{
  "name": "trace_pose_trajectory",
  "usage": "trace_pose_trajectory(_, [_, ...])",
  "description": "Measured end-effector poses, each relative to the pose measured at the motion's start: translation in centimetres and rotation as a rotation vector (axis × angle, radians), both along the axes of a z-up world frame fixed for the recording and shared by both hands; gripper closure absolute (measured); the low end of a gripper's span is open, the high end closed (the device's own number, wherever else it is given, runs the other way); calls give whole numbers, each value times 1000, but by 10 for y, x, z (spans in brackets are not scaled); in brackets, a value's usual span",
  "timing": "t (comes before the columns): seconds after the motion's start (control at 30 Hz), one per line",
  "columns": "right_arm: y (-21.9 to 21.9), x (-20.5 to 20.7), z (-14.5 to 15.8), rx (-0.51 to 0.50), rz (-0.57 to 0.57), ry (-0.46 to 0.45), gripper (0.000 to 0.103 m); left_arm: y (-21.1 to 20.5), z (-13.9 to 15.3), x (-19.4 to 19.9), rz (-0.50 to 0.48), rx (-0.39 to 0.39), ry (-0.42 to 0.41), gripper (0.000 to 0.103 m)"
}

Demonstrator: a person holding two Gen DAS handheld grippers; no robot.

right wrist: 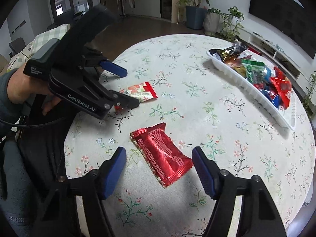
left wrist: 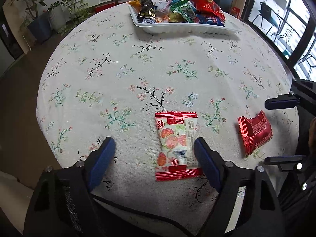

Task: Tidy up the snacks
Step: 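Move both tools back toward the last packets on the cloth, then grasp the red-and-white fruit packet with the left tool while the right tool grasps the red foil bar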

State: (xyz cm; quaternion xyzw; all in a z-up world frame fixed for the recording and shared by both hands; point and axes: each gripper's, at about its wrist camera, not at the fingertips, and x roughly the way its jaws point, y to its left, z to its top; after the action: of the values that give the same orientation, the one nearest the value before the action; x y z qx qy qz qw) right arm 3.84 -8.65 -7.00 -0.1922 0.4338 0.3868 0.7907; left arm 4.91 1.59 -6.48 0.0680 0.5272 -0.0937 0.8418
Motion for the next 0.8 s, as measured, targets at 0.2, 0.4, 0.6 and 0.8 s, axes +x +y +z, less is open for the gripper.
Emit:
trace_pose_trajectory(0.2, [6,7,-7,-22,45,32,34,0,0,4,-5,6,3,26])
trace_pose_trajectory(0.4, [14,13,-11,-48,95,58,36,-2,0,6,-9,12,6,27])
trace_pose_trajectory(0.6, [19,17,-14,-58,118,86,38,-2,-1,7,-18,15,3,27])
trace_pose_trajectory(0.8, [15,22,-16,-30,103,135,38,-2,0,8,-34,2,8,32])
